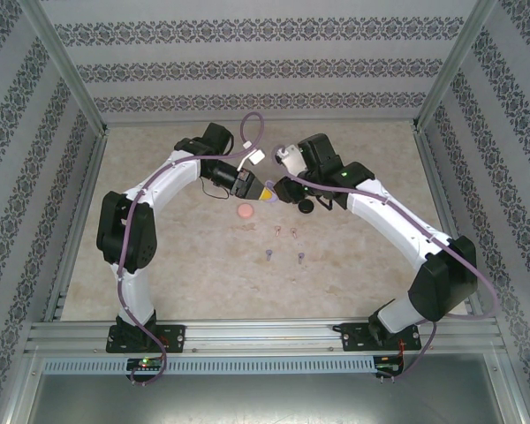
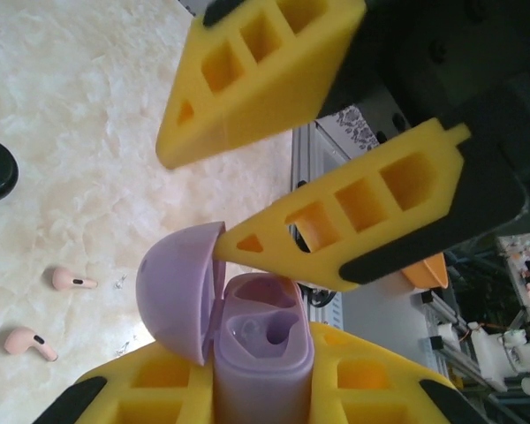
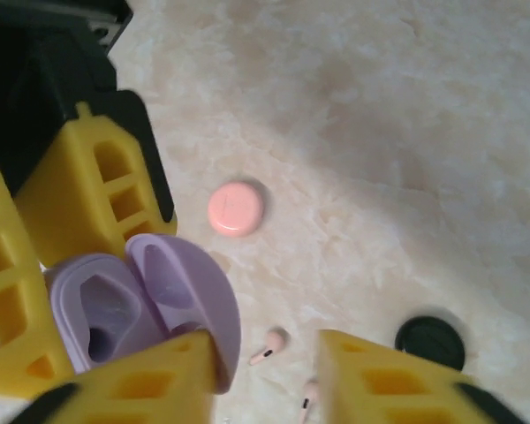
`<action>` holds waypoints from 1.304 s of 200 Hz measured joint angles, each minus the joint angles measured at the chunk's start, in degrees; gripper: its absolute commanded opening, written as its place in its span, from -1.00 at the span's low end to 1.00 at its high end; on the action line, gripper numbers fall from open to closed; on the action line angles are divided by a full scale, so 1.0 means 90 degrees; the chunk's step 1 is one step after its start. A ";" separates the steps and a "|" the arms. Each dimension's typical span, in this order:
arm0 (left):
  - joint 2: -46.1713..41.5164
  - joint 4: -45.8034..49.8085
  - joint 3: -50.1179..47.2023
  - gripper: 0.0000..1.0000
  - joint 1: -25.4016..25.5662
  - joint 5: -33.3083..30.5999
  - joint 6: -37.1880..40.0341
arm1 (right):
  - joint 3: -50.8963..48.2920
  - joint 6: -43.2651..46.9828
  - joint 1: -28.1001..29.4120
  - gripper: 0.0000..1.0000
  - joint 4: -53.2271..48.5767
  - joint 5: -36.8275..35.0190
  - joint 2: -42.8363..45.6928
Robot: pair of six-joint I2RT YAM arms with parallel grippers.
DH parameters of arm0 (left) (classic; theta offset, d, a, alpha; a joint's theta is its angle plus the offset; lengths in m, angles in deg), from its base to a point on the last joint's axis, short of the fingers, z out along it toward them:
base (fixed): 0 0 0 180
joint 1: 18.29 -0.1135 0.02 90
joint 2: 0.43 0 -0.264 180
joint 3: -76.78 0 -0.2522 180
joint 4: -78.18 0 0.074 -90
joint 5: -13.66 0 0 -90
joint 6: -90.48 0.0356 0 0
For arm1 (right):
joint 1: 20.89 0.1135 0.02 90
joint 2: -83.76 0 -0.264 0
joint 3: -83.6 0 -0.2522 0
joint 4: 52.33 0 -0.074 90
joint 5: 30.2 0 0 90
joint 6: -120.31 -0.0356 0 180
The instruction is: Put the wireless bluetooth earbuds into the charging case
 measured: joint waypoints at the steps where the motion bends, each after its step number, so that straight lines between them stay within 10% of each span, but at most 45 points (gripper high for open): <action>1: -0.0002 -0.0024 -0.0015 -1.00 0.0000 0.0000 -0.0017 | 0.0000 -0.0024 -0.0010 0.07 0.0002 0.0005 0.0005; 114: -0.2276 -0.3980 -0.2659 -1.00 -0.0430 -0.1613 -0.2072 | -0.1919 -0.2412 -0.0546 0.46 0.0291 0.0369 0.2302; 261: -0.4362 -0.8471 -0.5979 -1.00 0.0087 -0.4962 -0.1773 | -0.1938 -0.5651 0.1484 0.36 -0.0046 -0.1406 -0.0255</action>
